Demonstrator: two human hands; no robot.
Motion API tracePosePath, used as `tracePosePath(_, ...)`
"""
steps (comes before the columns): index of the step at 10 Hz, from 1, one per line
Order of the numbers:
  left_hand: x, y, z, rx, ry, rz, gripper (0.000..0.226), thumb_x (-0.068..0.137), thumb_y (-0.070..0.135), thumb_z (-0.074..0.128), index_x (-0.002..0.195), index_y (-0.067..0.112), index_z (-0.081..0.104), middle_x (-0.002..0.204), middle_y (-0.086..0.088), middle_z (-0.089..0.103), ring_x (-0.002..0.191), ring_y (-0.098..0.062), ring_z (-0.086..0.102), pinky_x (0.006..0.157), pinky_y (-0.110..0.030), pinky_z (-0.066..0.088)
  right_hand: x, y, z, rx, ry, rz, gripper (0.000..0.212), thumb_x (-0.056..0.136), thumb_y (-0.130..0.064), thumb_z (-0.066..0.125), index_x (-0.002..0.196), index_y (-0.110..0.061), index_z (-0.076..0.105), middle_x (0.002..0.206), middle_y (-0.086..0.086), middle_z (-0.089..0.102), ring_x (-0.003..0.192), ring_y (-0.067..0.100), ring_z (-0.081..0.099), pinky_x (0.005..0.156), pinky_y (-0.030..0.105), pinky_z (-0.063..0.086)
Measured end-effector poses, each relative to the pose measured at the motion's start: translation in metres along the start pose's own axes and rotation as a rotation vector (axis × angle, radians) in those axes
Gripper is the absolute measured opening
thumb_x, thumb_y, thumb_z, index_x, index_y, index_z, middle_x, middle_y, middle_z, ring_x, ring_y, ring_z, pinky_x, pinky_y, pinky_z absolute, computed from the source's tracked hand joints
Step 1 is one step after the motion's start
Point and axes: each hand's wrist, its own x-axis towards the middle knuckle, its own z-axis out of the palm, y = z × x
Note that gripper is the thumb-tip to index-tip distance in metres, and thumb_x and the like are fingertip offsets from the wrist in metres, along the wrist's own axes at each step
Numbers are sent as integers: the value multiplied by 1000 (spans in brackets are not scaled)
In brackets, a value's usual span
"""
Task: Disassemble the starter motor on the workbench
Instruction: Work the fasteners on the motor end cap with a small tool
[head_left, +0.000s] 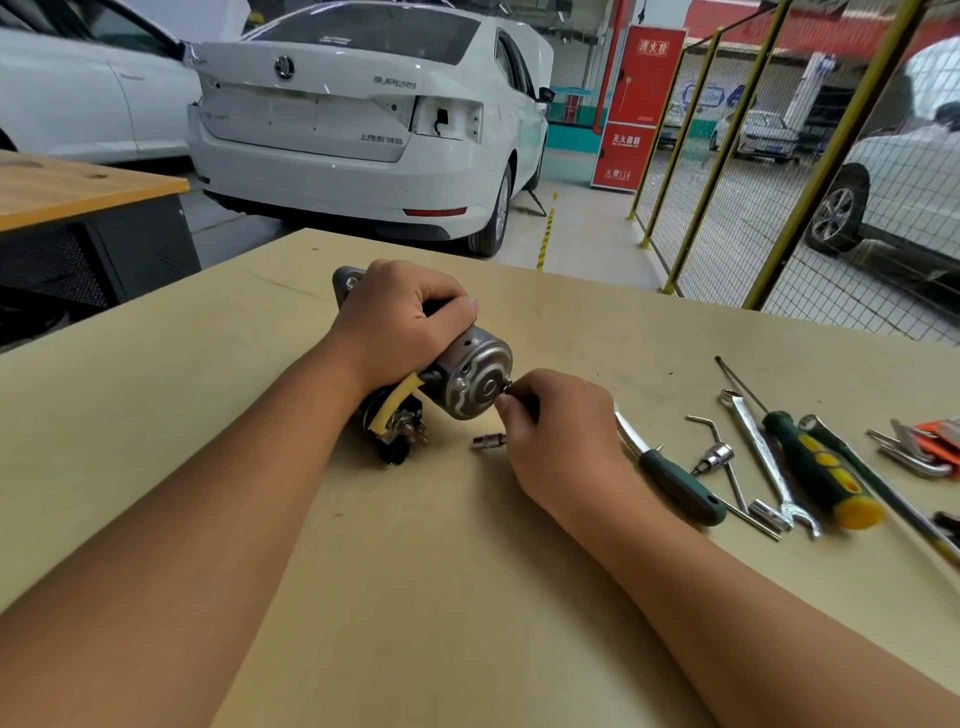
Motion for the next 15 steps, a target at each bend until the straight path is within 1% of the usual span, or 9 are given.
tracePosePath(3,0,1,-1,-3,-2,5,28,92,32,61,83,16,82,74,2,76,74,-19,72,71,-46,59,2,2,-1,54,-115,44,31,104,-29,50,87,-9,66,84,6,65,80,22,58,70,35,44)
tracePosePath(5,0,2,-1,-8,-2,6,27,92,31,61,84,16,83,74,3,76,74,-16,72,71,-44,60,0,2,0,132,12,72,9,94,-26,68,95,-17,70,90,-5,67,85,11,58,68,25,42)
tracePosePath(6,0,2,-1,-4,0,11,27,92,31,61,83,17,82,73,4,76,73,-15,72,70,-44,59,-1,4,-3,150,-32,57,16,97,-30,63,95,-17,72,90,-5,69,85,10,61,72,23,47)
tracePosePath(7,0,2,-1,2,0,7,27,92,30,62,83,16,82,73,3,76,72,-17,72,69,-44,59,1,4,-2,64,-133,61,32,104,-34,49,89,-11,67,87,5,68,84,22,62,80,42,53)
tracePosePath(9,0,2,-2,-9,-3,3,28,91,31,62,82,14,82,72,2,75,73,-19,72,69,-45,59,-1,5,-3,152,-8,64,15,96,-29,66,97,-16,75,88,-5,69,84,11,60,73,27,47)
tracePosePath(11,0,1,-1,-12,-4,2,27,91,31,62,80,17,82,71,2,75,72,-19,71,69,-46,58,3,5,-7,204,-170,93,28,104,-31,53,92,-14,71,86,0,72,69,21,66,77,48,57)
tracePosePath(13,0,1,-1,-10,-5,-1,27,91,32,62,81,17,82,71,3,75,73,-19,71,70,-45,59,3,11,-2,265,-38,80,11,94,-29,71,91,-18,73,84,-9,68,74,11,63,72,37,56)
tracePosePath(14,0,1,-1,-13,-4,-1,27,91,32,62,81,17,82,71,3,75,73,-18,71,70,-45,58,4,14,-4,289,-50,63,10,92,-30,72,94,-20,74,86,-11,69,81,4,63,71,27,49)
tracePosePath(15,0,1,-1,-9,-4,-2,26,91,32,62,81,18,81,72,5,75,73,-17,71,70,-45,59,6,14,-5,184,-175,14,21,100,-31,59,95,-18,74,86,-8,71,81,5,62,69,28,43)
